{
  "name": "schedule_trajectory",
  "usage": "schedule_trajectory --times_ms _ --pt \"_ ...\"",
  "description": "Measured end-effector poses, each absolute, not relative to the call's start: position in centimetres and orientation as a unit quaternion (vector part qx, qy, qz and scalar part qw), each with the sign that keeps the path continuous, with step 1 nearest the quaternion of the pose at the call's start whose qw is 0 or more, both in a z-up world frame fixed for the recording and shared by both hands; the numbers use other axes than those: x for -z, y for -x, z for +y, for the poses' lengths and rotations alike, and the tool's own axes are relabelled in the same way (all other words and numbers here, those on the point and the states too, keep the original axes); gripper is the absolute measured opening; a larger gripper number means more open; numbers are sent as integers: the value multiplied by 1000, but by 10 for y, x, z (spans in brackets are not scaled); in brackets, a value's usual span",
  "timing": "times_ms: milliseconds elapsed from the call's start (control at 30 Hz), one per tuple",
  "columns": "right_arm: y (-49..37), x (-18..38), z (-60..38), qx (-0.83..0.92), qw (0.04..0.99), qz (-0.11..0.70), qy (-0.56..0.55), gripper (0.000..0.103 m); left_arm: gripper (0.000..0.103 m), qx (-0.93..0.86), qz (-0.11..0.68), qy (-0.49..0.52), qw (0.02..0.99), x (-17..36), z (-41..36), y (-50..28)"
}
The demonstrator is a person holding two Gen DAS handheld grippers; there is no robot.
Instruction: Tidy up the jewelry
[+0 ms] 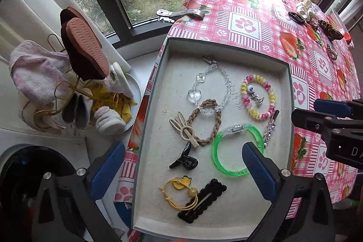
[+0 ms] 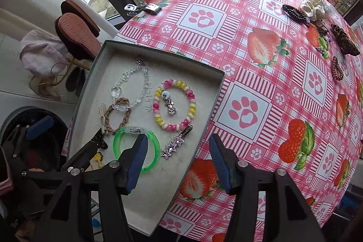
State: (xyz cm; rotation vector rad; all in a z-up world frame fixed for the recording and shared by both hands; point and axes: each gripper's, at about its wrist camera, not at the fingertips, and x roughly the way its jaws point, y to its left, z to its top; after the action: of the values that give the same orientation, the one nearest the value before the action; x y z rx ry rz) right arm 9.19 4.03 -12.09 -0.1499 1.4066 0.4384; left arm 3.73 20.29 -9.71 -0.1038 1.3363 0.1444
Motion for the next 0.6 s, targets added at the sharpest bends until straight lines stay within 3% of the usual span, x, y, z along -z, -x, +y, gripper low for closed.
schedule_trajectory --times_ms 67,333,600 --pt "-88 119 37 -198 739 641 70 60 103 -69 619 47 781 94 201 -34" --pt "-72 107 32 -199 741 636 79 80 103 -87 622 53 776 80 203 -16" --pt "-55 93 35 -204 746 626 103 85 103 -108 612 53 782 61 205 6"
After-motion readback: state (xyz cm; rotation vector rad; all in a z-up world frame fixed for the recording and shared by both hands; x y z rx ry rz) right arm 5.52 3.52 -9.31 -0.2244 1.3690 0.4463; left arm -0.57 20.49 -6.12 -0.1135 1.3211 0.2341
